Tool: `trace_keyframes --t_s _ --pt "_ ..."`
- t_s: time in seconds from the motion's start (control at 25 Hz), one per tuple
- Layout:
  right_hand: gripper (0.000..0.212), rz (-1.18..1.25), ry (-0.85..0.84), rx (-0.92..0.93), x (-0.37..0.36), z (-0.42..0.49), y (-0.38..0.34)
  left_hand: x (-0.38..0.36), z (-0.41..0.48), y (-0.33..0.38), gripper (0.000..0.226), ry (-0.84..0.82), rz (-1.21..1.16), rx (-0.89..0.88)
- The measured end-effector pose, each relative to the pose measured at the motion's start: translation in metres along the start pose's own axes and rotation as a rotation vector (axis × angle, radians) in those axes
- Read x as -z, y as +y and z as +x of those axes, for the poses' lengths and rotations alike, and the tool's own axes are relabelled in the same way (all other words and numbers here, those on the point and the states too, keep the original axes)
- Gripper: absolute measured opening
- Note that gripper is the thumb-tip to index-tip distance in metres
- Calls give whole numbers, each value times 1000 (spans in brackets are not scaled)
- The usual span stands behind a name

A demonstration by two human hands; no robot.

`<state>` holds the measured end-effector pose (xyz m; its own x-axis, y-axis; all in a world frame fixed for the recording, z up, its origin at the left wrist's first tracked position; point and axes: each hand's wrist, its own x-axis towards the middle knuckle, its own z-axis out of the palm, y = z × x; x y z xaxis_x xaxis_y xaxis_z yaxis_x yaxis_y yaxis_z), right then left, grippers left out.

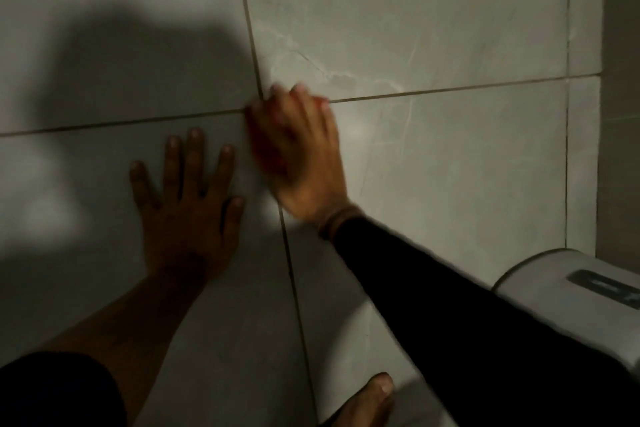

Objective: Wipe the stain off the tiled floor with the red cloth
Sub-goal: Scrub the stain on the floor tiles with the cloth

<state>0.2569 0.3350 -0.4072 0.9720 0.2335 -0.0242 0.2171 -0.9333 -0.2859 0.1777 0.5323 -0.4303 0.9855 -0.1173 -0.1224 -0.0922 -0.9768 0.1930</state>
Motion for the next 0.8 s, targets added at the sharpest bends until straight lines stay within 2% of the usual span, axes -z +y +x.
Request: trace_keyframes --t_s 0.08,0.2,0.28,0.4,0.48,0.56,0.68,0.8 --pt "58 14 -105 103 -1 -87 -20 2 1 0 73 -14 -10 3" --pt "75 -22 -301 9 30 -180 18 3 0 1 74 -28 -10 15" --pt "74 -70 -237 -152 42 -160 69 4 0 1 73 -20 -6 9" --pt "76 -53 -15 -431 47 -51 114 5 -1 2 72 -6 6 -3" --pt "79 -44 82 -435 36 -2 101 4 0 0 72 -16 17 -4" --pt "81 -27 63 -310 18 -19 62 7 1 3 72 -30 16 8" --pt "69 155 -71 -182 13 -116 -11 18 -2 8 72 -63 21 10" --pt "50 448 -227 -230 39 -173 -44 45 4 17 75 -254 24 14"
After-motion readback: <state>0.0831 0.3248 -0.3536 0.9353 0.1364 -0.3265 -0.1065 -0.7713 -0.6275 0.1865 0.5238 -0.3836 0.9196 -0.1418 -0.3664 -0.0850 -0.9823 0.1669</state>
